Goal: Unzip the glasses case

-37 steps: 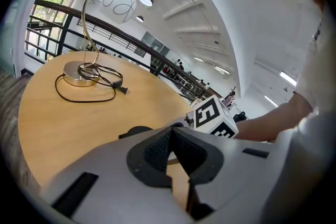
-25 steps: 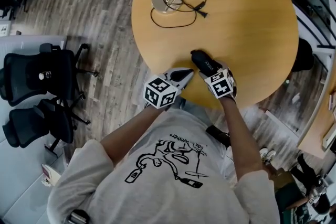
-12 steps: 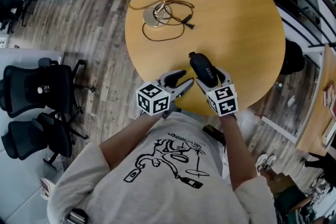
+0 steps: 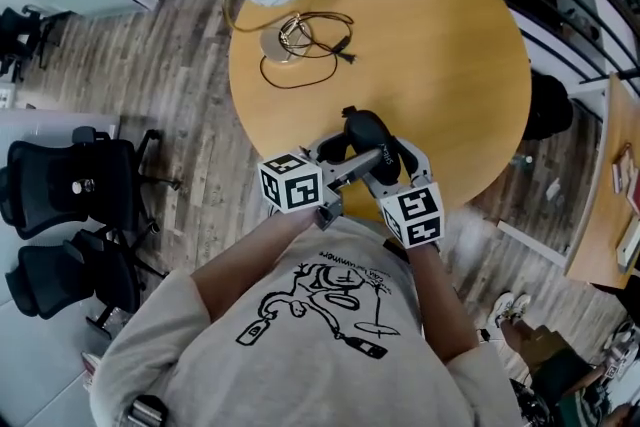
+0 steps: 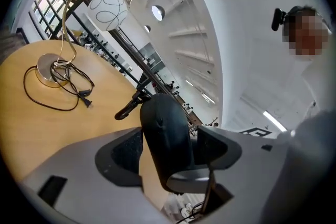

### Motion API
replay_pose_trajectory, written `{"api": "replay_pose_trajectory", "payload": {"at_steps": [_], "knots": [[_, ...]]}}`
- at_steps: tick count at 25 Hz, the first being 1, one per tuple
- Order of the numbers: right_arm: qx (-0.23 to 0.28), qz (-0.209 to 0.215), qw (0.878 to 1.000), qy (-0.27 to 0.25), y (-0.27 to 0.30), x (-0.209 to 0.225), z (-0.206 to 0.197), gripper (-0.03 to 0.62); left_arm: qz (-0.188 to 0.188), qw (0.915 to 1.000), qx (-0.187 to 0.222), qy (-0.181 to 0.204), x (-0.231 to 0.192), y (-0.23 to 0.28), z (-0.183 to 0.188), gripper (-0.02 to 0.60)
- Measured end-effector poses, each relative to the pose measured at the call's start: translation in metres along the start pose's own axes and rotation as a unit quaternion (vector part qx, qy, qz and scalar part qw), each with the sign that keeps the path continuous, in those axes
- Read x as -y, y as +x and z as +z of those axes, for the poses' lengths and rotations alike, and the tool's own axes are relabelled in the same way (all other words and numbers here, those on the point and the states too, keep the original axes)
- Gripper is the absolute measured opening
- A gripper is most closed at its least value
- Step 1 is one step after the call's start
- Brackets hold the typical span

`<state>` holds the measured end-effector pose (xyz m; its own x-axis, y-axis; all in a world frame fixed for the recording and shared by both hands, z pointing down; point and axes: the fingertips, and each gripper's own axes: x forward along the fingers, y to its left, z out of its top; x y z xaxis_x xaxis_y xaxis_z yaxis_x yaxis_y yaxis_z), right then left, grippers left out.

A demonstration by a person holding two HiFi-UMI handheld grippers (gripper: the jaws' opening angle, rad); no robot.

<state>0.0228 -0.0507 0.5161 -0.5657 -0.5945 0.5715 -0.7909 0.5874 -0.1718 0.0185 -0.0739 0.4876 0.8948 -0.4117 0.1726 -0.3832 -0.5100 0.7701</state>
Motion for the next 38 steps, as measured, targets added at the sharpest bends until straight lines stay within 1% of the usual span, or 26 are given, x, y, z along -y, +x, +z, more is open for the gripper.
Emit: {"api": "replay_pose_trajectory", "payload": {"at_steps": [4,7,9,12,14,18,20,22,23,24,25,26,27,31,34,38], "knots": [[0.01,0.009,1.0,0.003,-0.003,-0.015,0.004,0.334,-0.013,0.9997,-0.01,-0.015,0.006,0.006,-0.004,0.317],[0.017,0.015,1.0,0.003,-0.003,-0.024,0.007,0.334,-0.012,0.9996,-0.018,-0.016,0.008,0.009,-0.007,0.321],[0.02,0.017,1.0,0.002,-0.003,-0.029,0.008,0.334,-0.011,0.9996,-0.02,-0.015,0.009,0.009,-0.008,0.289],[0.021,0.024,0.999,-0.008,-0.004,-0.031,0.009,0.334,-0.011,0.9995,-0.015,-0.024,0.009,0.007,-0.006,0.274],[0.01,0.026,0.999,-0.022,-0.007,-0.03,0.008,0.334,-0.003,0.9996,-0.002,-0.029,0.004,0.003,0.0,0.268],[-0.019,0.027,0.999,-0.04,-0.014,-0.027,-0.004,0.334,0.014,0.999,0.028,-0.031,-0.013,-0.009,0.025,0.264],[-0.037,0.03,0.998,-0.051,-0.015,-0.027,-0.014,0.333,0.015,0.9987,0.037,-0.032,-0.016,-0.014,0.036,0.262],[-0.056,0.031,0.995,-0.075,-0.013,-0.028,-0.024,0.325,0.012,0.9983,0.044,-0.036,-0.016,-0.016,0.044,0.262],[-0.063,0.028,0.994,-0.088,-0.012,-0.028,-0.028,0.295,0.009,0.9981,0.047,-0.04,-0.015,-0.016,0.047,0.262],[-0.068,0.025,0.992,-0.1,-0.011,-0.028,-0.03,0.217,0.008,0.9978,0.049,-0.043,-0.014,-0.016,0.05,0.262],[-0.069,0.022,0.992,-0.107,-0.01,-0.029,-0.031,0.16,0.006,0.9976,0.05,-0.047,-0.013,-0.016,0.051,0.261],[-0.069,0.021,0.992,-0.109,-0.009,-0.029,-0.032,0.113,0.004,0.9973,0.052,-0.051,-0.011,-0.016,0.052,0.261],[-0.066,0.02,0.992,-0.107,-0.008,-0.03,-0.032,0.083,0.002,0.9969,0.055,-0.056,-0.009,-0.015,0.052,0.261],[-0.055,0.016,0.993,-0.103,-0.007,-0.03,-0.029,0.027,-0.008,0.996,0.059,-0.066,-0.005,-0.012,0.052,0.259],[-0.057,0.012,0.992,-0.111,-0.008,-0.029,-0.028,0.021,-0.007,0.9966,0.049,-0.066,-0.006,-0.012,0.05,0.255],[-0.075,0.008,0.989,-0.124,-0.009,-0.027,-0.034,0.02,-0.013,0.998,0.025,-0.056,-0.004,-0.009,0.045,0.244]]}}
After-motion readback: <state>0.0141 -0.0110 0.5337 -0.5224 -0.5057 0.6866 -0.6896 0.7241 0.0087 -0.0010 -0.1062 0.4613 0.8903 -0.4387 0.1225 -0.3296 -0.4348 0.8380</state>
